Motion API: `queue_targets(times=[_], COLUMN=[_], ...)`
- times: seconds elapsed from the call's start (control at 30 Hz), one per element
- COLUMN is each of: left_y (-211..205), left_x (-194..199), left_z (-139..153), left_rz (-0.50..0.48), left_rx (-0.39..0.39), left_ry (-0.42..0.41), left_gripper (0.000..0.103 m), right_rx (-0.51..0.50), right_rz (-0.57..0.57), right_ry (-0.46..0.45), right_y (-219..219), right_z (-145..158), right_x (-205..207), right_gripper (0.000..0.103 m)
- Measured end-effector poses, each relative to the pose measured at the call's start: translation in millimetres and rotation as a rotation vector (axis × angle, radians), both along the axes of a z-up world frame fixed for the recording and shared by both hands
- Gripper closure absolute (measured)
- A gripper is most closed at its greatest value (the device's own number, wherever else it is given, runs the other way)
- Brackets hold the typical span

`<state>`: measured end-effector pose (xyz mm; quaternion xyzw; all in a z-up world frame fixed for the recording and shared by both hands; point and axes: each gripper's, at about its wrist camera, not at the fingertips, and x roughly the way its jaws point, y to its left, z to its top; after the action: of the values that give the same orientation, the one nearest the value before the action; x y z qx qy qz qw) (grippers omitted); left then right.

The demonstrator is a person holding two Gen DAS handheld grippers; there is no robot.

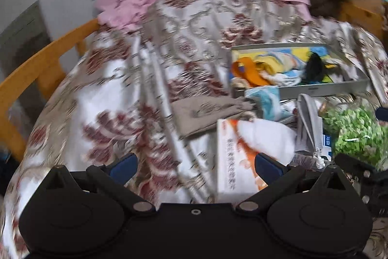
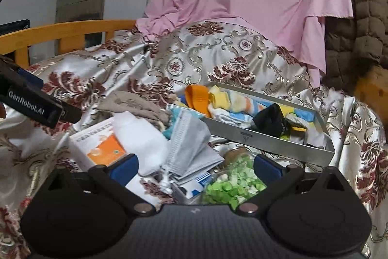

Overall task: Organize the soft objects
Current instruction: 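Grasp the white cloth with the left tool while the right tool grasps the grey face mask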

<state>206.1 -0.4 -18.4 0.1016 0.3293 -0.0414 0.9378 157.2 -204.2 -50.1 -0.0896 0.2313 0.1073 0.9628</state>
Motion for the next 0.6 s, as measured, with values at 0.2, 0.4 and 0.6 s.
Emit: queue_targets(times=[0.2, 0.4, 0.6], left_y=[-7, -5, -7], left_x=[17, 36, 48], left_z=[-11, -18, -27], left_rz=[-0.099, -0.163, -0.269], left_rx=[0.030, -0.040, -0.043], left_ry=[-0.028, -0.014, 0.017], left_gripper=[0.001, 0.001, 0.001], right_rx=[-0.002, 0.019, 0.152], right_rz=[-0.022, -0.010, 0.025], right_ry=[0.010, 0.010, 0.055], right_y=[-6, -12, -25], right_z=[-7, -11, -11], right_x=[15, 32, 48], right_gripper=[0.000, 0.000, 0.000])
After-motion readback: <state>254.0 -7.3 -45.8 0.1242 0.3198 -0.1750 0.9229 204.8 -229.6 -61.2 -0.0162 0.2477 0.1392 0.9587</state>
